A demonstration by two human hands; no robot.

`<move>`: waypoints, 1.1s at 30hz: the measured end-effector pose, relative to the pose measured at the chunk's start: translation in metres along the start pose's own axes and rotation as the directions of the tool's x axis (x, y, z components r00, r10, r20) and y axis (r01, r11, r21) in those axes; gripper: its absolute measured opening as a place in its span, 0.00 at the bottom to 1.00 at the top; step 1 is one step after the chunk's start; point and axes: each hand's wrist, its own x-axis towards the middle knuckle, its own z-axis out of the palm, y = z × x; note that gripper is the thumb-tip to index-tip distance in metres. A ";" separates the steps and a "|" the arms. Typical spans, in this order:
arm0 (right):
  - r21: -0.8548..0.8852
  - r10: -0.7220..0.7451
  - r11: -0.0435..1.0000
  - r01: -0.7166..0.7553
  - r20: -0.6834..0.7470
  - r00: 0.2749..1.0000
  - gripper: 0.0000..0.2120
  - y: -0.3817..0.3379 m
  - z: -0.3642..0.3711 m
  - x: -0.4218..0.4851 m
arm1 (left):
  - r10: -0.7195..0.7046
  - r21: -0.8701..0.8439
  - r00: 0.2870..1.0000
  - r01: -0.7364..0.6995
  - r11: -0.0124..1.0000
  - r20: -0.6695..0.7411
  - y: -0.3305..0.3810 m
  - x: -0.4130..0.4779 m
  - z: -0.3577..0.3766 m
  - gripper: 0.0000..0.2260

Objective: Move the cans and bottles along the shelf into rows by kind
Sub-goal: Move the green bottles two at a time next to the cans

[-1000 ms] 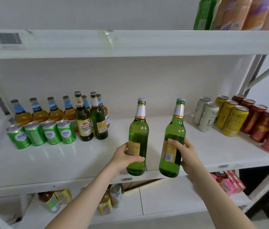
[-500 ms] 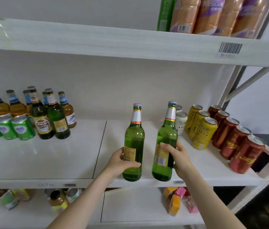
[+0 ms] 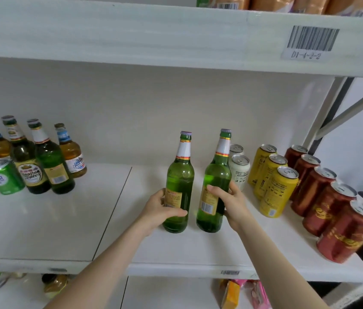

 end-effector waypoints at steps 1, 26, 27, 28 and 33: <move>-0.002 -0.010 1.000 0.010 -0.001 1.000 0.20 0.001 0.002 0.011 | 0.006 0.003 1.000 -0.005 1.000 -0.010 0.001 0.010 -0.001 0.30; -0.067 -0.149 0.987 0.145 -0.062 0.987 0.32 0.041 0.017 0.160 | 0.068 -0.047 0.991 -0.074 0.996 -0.119 -0.022 0.130 -0.008 0.34; -0.072 -0.153 0.986 0.149 -0.054 0.987 0.31 0.042 0.017 0.161 | 0.071 -0.046 0.991 -0.077 0.996 -0.117 -0.023 0.131 -0.008 0.34; -0.077 -0.154 0.986 0.150 -0.047 0.987 0.30 0.043 0.017 0.162 | 0.074 -0.045 0.991 -0.080 0.996 -0.115 -0.023 0.131 -0.009 0.34; -0.098 -0.153 0.984 0.150 -0.027 0.988 0.28 0.043 0.015 0.163 | 0.092 -0.041 0.990 -0.097 0.994 -0.108 -0.028 0.130 -0.008 0.33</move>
